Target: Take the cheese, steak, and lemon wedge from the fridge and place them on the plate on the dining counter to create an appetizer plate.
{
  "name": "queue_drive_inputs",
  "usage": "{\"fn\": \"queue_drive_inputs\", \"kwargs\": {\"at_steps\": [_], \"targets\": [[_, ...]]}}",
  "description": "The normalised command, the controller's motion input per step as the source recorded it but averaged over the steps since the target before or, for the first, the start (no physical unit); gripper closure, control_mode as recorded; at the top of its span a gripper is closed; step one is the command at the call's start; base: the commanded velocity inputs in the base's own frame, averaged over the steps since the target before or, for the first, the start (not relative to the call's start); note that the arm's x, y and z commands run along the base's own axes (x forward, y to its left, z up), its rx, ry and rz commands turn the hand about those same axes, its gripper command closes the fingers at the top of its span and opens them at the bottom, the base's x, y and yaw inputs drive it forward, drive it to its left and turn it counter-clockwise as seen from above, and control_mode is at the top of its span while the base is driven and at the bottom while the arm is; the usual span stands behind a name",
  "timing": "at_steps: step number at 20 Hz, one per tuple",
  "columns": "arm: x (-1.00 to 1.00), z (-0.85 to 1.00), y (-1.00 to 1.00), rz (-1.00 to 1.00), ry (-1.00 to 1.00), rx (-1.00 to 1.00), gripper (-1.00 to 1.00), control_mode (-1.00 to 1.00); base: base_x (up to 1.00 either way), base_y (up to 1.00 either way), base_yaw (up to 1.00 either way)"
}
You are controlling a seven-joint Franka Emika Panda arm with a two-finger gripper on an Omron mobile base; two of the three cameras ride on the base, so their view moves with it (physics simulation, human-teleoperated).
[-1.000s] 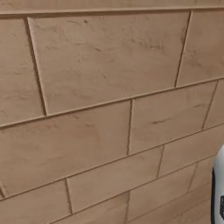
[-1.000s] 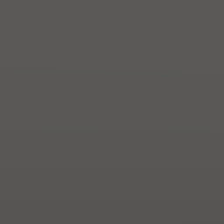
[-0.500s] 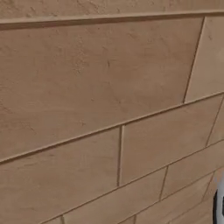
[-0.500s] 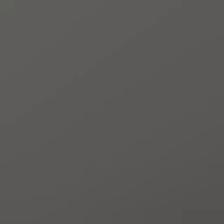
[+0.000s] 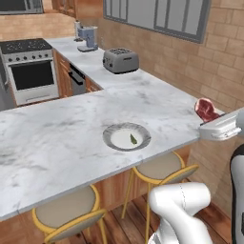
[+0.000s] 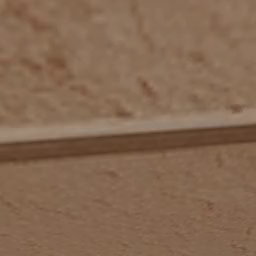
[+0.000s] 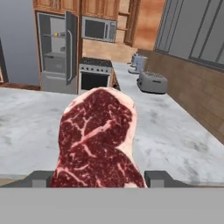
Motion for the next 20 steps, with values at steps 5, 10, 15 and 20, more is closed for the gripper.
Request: {"fn": "queue_drive_inputs", "kwargs": {"at_steps": [5,10,15,20], "targets": [[0.0,0.0,0.0,0.0,0.0,0.0,1.0,1.0,0.89,0.26,-0.03],[0.0,0.0,0.0,0.0,0.0,0.0,1.0,1.0,0.49,0.0,0.0],[0.0,0.0,0.0,0.0,0.0,0.0,1.0,1.0,0.09,0.0,0.0],[0.0,0.0,0.0,0.0,0.0,0.0,1.0,1.0,0.14,0.08,0.05]]}}
